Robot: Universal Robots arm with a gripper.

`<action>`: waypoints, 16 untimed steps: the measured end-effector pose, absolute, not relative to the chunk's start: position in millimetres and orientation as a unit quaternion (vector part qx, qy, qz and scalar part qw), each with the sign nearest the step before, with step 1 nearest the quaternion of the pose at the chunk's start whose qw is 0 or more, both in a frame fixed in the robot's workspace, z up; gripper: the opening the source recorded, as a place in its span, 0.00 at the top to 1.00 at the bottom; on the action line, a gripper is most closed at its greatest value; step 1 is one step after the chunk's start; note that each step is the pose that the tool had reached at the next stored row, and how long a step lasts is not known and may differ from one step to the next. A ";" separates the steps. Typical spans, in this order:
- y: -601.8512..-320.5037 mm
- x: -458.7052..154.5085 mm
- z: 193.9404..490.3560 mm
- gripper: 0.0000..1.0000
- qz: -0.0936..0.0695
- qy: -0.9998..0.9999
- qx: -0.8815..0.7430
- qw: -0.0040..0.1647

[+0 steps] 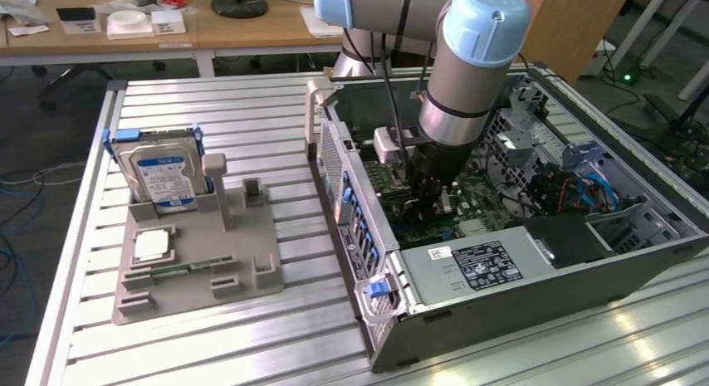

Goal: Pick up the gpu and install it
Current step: 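Insert the gpu into the slot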

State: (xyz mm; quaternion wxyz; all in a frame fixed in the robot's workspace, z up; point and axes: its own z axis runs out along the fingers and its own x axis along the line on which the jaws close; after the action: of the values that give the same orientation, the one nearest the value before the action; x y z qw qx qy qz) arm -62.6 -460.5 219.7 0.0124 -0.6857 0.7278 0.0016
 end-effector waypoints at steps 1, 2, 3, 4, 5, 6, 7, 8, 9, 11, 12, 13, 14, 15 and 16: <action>-460.5 -62.6 219.7 0.72 0.002 0.728 -0.686 0.012; -460.5 -62.6 219.7 0.72 0.002 0.728 -0.686 0.012; -460.5 -62.6 219.7 0.72 0.002 0.728 -0.686 0.012; -460.4 -62.8 219.6 0.71 0.002 0.728 -0.686 0.013; -460.4 -62.8 219.6 0.71 0.001 0.728 -0.686 0.013; -460.4 -62.7 219.7 0.65 0.001 0.728 -0.686 0.013; -460.4 -62.7 220.0 0.65 0.001 0.728 -0.686 0.013; -460.5 -62.7 220.2 0.58 0.001 0.728 -0.686 0.013; -460.5 -62.7 220.7 0.58 0.001 0.728 -0.686 0.013; -460.5 -62.7 223.7 0.58 0.000 0.728 -0.686 0.014; -460.5 -62.7 226.2 0.58 0.000 0.728 -0.686 0.014; -460.5 -62.8 228.9 0.58 0.000 0.728 -0.686 0.014; -460.5 -62.7 232.4 0.58 0.000 0.728 -0.686 0.014; -460.5 -62.7 235.9 0.58 -0.001 0.728 -0.686 0.015; -460.5 -62.7 239.5 0.58 -0.001 0.728 -0.686 0.015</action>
State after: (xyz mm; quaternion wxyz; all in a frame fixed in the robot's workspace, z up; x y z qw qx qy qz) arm -62.7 -460.5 239.5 0.0148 -0.6857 0.7277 -0.0007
